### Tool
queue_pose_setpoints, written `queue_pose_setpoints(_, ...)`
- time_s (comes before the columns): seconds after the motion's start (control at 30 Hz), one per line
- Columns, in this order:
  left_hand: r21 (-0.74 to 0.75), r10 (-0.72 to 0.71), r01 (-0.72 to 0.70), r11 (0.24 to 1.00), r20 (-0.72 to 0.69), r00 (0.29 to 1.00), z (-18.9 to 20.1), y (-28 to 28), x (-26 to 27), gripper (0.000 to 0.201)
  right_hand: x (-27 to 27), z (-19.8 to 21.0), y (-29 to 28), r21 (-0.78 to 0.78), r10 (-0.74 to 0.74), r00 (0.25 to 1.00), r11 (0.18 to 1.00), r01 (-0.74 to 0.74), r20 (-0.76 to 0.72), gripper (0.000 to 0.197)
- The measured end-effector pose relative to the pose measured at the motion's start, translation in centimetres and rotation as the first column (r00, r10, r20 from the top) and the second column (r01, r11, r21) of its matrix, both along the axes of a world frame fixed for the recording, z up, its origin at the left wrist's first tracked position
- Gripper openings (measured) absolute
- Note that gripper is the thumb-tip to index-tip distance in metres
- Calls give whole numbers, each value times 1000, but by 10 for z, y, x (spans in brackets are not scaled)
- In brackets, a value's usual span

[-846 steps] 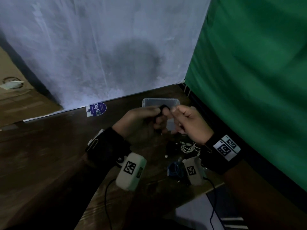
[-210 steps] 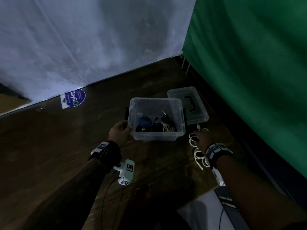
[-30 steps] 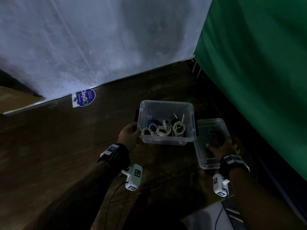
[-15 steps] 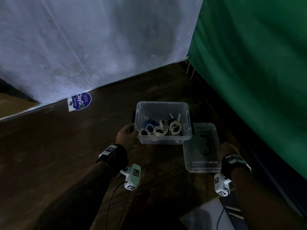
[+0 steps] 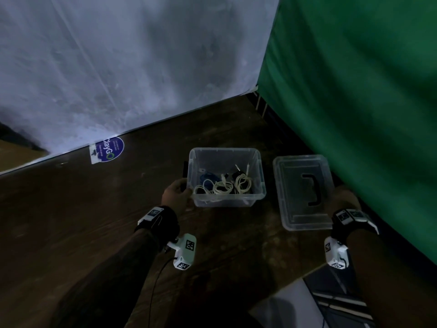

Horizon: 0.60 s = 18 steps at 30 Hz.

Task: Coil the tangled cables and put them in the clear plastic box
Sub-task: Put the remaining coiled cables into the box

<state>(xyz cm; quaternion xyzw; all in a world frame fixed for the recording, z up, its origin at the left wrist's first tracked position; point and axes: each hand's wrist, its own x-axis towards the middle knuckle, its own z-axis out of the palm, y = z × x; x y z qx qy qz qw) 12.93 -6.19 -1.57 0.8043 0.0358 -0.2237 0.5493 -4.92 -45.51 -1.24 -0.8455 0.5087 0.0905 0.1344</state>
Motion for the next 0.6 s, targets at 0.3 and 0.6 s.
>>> queue_pose_setpoints(0.3,-18,5,-6,1000,-50,999,6,1,0,22,84,77,24,-188,397,871,916,-355,290,16)
queue_pose_setpoints(0.6,-69,118,-128,989,-128,985,32,5,18,19,177,68,121,-43,798,588,597,-801,129,33)
